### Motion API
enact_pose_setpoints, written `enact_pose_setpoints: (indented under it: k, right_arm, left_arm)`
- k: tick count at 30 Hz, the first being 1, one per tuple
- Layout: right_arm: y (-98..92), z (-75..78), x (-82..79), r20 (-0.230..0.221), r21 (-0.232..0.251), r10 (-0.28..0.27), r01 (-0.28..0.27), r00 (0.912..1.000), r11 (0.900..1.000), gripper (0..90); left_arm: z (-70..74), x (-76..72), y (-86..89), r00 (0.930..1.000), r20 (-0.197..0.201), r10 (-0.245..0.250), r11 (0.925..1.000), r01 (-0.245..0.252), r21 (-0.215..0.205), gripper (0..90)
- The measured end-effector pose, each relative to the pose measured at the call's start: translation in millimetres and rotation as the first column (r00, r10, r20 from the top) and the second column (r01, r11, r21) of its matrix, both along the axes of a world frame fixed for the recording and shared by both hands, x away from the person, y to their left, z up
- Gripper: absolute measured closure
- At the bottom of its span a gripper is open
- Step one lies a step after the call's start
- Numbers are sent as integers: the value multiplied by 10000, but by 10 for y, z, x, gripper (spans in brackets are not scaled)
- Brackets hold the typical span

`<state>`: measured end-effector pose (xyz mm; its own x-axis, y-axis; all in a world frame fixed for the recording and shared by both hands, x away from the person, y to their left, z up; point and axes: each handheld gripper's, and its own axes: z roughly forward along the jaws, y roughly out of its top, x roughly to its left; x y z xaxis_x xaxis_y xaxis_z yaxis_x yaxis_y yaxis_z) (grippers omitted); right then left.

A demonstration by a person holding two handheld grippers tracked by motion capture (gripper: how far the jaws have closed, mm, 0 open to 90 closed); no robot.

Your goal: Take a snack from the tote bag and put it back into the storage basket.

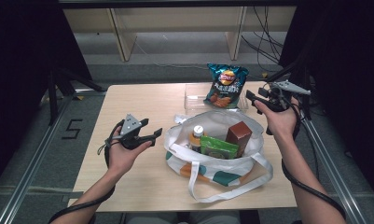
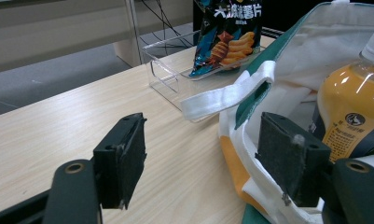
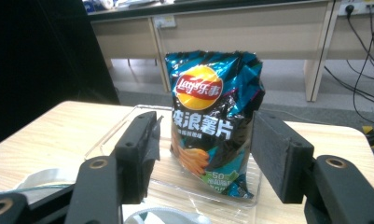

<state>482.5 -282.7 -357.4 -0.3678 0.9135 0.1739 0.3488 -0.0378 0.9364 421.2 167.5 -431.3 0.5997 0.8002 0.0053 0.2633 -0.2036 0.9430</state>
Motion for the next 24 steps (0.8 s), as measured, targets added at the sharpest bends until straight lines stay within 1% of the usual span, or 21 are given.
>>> enact_pose_setpoints:
  k: [1,2,3,4,6,9,10,11,12,13,14,15,16,17,18,19,20,21,22,23,24]
  right_arm:
    - [-21,0,-18,108,-201,9,-7,9999,9998,425]
    - [-16,10,-55,-109,-49,-91,90,9999,9999,425]
    - [-35,-1,-72,67,-168,-28,29,10000,9999,425]
    - [-33,1,-102,-80,-74,-22,21,10000,10000,424]
    - [-56,-4,-148,13,-323,111,-110,9999,9994,425]
    - [-68,-25,-229,54,-203,61,-60,10000,9998,424]
    - [-69,-40,-262,19,-90,107,-107,9999,9999,423]
    - [-81,-46,-272,17,-210,237,-237,9997,9995,423]
    - [-78,-59,-298,-115,-137,293,-295,9995,9995,422]
    - [-100,-82,-308,50,-241,402,-401,9992,9989,422]
    - [-99,-97,-332,38,-106,389,-388,9992,9992,421]
    - [-102,-104,-356,-108,-148,444,-445,9990,9989,421]
    - [-107,-103,-384,-275,-238,368,-375,9989,9990,421]
    - [-110,-114,-404,-119,-177,318,-320,9994,9993,422]
    - [-120,-109,-412,-48,-245,335,-336,9994,9991,422]
    - [-116,-107,-442,-148,-221,264,-267,9995,9994,422]
    - [-116,-116,-459,-111,-228,259,-261,9996,9994,421]
    - [-127,-118,-470,-79,-307,379,-382,9992,9988,420]
    - [-115,-128,-489,-77,-205,383,-385,9992,9990,420]
    - [-103,-134,-516,-174,-117,355,-357,9992,9993,420]
    - [-117,-152,-521,38,-364,443,-442,9990,9984,420]
  left_arm:
    - [1,-2,-1,10000,-1,2,10000,-2,1,315]
    - [1,-4,-1,10000,-2,2,10000,-2,12,315]
    - [1,-4,0,10000,4,-6,10000,6,28,315]
    - [0,-4,0,10000,0,-1,10000,1,22,316]
    - [1,-3,0,10000,3,8,10000,-8,11,315]
    - [-2,-2,2,10000,2,14,10000,-14,15,315]
    - [-3,-1,2,10000,-4,17,10000,-17,7,315]
    - [-5,-1,1,10000,-6,12,10000,-12,13,315]
    - [-6,0,1,10000,-2,2,10000,-2,34,315]
    - [-7,1,0,10000,-8,1,10000,-1,30,315]
    - [-8,2,-1,10000,-9,-15,10000,15,39,315]
    - [-8,2,-4,10000,-12,-14,10000,14,40,315]
    - [-9,0,-10,10000,3,-11,10000,11,-3,315]
    - [-8,-2,-10,10000,5,-21,10000,21,15,315]
    - [-8,-3,-9,10000,10,-24,10000,24,24,315]
    - [-9,-4,-7,10000,0,0,10000,0,8,315]
    - [-9,-4,-5,10000,6,3,10000,-3,22,315]
    - [-12,-4,-3,10000,-9,8,10000,-8,23,315]
    - [-13,-5,-2,10000,-15,4,10000,-4,27,315]
    - [-15,-6,-2,10000,-16,-5,10000,5,48,315]
    - [-17,-7,-1,10000,-17,-19,10000,19,60,315]
